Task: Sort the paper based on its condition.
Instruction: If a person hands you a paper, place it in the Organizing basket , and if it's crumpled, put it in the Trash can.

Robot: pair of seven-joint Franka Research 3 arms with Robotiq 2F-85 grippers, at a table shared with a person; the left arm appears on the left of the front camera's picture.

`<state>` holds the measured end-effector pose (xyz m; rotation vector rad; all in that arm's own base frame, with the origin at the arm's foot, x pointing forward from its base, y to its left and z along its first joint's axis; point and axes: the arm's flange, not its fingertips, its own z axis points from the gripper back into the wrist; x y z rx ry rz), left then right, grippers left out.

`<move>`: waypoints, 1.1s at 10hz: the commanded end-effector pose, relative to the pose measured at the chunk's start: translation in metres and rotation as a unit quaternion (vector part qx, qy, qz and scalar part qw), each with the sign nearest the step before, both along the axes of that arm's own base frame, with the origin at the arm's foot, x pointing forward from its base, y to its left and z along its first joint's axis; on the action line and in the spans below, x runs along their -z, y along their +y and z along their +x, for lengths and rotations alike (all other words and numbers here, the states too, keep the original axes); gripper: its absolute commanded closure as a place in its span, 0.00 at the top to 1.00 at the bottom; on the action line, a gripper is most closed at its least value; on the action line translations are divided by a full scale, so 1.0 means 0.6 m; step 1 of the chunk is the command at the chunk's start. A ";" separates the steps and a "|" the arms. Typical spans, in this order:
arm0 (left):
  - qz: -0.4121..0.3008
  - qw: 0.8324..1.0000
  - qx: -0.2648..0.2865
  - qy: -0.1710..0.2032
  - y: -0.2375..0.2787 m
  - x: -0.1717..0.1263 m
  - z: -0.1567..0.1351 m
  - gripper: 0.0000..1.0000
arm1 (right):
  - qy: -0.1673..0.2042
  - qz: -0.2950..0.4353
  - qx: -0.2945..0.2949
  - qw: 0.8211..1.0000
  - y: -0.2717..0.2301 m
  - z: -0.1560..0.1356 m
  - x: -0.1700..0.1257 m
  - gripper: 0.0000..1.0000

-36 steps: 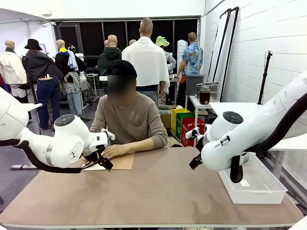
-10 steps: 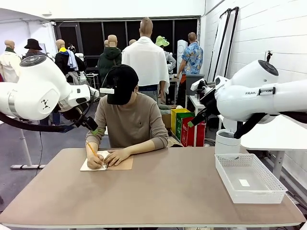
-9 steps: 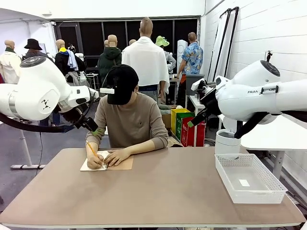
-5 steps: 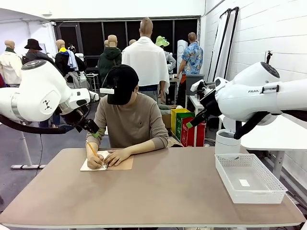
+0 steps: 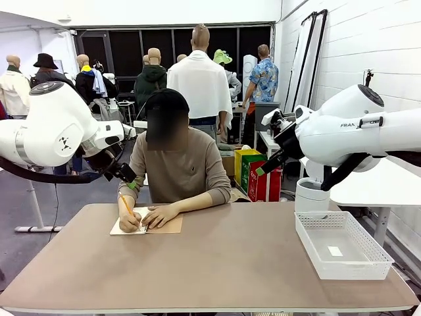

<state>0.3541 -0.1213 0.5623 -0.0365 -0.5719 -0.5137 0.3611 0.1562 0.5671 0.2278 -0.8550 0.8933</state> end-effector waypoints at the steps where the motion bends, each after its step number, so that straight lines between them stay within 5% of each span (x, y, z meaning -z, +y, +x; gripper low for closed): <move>1: 0.003 1.000 0.000 -0.002 0.003 -0.001 -0.001 1.00 | 0.001 0.002 -0.001 1.000 0.000 0.000 0.000 1.00; 11: 0.003 1.000 0.000 -0.002 0.003 -0.001 -0.001 1.00 | 0.001 0.002 -0.001 1.000 0.000 0.000 0.000 1.00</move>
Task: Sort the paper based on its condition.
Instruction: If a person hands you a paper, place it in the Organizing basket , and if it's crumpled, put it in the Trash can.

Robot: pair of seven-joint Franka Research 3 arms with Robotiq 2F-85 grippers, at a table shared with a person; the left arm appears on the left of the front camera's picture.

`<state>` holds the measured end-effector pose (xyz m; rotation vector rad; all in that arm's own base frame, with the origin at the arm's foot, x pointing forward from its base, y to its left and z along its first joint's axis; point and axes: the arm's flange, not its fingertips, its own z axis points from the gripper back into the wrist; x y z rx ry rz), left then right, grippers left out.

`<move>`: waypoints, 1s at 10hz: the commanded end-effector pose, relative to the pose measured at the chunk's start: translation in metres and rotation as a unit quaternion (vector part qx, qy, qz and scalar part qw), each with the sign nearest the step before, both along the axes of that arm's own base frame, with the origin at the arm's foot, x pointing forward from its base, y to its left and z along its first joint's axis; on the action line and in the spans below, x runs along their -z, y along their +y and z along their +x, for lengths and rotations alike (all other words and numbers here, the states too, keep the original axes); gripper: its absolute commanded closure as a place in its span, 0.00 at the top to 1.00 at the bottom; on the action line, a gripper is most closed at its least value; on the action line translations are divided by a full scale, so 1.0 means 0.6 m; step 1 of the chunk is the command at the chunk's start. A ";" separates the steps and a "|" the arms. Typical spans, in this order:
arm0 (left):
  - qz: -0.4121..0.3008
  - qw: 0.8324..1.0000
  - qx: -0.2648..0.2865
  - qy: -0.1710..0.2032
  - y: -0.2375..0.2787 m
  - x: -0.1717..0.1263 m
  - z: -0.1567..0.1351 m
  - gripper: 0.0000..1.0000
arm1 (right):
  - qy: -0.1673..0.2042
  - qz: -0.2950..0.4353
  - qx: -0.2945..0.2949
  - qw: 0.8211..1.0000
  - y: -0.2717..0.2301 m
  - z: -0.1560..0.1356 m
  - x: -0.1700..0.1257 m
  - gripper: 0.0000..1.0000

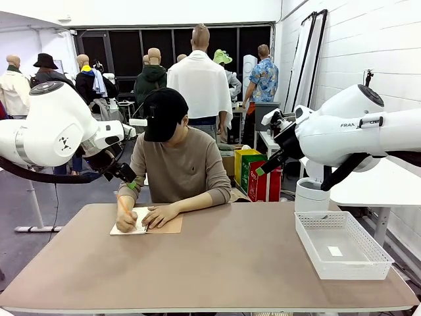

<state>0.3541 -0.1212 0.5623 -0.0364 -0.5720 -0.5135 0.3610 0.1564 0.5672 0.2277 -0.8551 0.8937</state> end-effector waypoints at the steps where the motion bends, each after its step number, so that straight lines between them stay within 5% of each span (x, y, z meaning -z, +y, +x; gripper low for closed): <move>1: 0.003 1.000 0.000 -0.002 0.003 -0.001 -0.001 1.00 | 0.001 0.002 -0.001 1.000 0.000 0.000 0.000 1.00; 10: 0.003 1.000 0.000 -0.002 0.003 -0.001 -0.001 1.00 | 0.001 0.002 -0.001 1.000 0.000 0.000 0.000 1.00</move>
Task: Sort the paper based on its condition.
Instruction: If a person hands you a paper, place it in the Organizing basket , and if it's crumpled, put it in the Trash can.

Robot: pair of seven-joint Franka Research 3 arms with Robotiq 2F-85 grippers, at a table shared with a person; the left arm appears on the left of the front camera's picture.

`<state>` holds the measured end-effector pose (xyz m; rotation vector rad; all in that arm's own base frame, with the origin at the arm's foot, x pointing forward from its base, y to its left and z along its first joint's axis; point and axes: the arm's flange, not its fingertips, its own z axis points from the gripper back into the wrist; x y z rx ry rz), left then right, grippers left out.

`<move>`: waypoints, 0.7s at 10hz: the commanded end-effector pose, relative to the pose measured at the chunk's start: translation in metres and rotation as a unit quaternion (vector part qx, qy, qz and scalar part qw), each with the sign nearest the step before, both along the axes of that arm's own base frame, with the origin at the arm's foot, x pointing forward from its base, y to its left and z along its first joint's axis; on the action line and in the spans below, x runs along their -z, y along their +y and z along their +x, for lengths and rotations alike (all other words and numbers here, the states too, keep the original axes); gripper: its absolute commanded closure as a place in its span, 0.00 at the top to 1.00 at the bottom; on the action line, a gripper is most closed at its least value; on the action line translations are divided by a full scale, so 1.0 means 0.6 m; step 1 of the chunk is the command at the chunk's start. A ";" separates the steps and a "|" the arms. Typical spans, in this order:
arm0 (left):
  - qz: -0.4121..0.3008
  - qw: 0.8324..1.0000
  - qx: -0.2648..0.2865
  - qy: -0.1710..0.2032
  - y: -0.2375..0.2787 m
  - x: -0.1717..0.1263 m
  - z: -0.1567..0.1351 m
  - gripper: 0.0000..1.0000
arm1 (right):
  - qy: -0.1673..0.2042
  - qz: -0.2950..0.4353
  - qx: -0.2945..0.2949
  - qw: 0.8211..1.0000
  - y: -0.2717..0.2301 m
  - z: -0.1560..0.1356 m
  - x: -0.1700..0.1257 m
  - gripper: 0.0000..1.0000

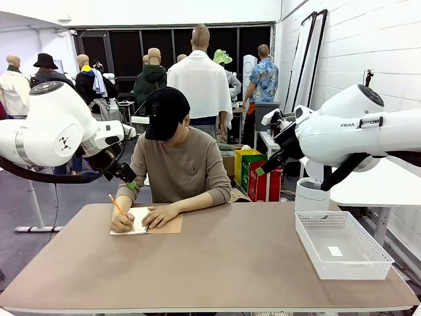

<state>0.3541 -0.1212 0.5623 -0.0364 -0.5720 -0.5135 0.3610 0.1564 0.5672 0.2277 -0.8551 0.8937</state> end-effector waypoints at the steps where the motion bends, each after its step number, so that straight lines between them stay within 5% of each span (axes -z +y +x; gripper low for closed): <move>1: 0.003 1.000 0.000 -0.002 0.003 -0.001 -0.001 1.00 | 0.001 0.002 -0.001 1.000 0.000 0.000 0.000 1.00; 7: 0.003 1.000 0.000 -0.002 0.003 -0.001 -0.001 1.00 | 0.001 0.002 -0.001 1.000 0.000 0.000 0.000 1.00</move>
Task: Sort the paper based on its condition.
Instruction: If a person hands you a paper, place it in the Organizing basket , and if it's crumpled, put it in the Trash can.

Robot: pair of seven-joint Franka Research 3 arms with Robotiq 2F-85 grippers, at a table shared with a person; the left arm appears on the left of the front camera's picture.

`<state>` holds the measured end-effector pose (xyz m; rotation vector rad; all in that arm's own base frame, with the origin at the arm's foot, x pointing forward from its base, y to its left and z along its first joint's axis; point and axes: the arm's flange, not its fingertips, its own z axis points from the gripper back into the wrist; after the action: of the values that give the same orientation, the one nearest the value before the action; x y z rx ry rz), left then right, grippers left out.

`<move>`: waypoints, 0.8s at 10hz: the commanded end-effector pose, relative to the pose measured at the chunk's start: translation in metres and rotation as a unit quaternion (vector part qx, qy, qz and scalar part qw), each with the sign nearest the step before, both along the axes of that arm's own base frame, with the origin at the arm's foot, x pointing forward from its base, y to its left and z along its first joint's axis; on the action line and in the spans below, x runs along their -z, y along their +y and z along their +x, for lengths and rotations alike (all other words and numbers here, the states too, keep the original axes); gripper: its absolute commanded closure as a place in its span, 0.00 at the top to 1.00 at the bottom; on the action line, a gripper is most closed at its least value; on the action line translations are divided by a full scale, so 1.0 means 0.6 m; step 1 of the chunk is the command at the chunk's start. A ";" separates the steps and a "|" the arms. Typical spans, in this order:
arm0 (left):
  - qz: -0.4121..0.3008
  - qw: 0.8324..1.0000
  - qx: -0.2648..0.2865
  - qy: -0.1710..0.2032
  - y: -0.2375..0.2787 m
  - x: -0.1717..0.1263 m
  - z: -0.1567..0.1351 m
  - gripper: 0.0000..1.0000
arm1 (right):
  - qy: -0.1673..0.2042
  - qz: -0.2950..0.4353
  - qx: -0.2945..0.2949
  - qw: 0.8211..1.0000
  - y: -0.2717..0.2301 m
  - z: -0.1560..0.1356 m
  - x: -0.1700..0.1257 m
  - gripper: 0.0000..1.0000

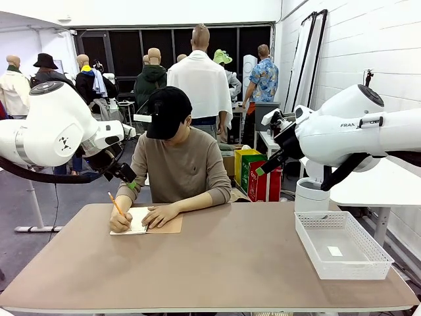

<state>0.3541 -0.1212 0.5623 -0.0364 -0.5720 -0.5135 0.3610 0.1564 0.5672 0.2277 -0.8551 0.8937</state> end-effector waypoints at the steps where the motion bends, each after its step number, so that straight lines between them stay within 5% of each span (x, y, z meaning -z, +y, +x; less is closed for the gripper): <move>1: 0.003 1.000 0.000 -0.002 0.003 -0.001 -0.001 1.00 | 0.001 0.002 -0.001 1.000 0.000 0.000 0.000 1.00; 8: 0.003 1.000 0.000 -0.002 0.003 -0.001 -0.001 1.00 | 0.001 0.002 -0.001 1.000 0.000 0.000 0.000 1.00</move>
<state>0.3541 -0.1212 0.5623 -0.0364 -0.5720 -0.5135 0.3610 0.1564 0.5672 0.2277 -0.8551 0.8938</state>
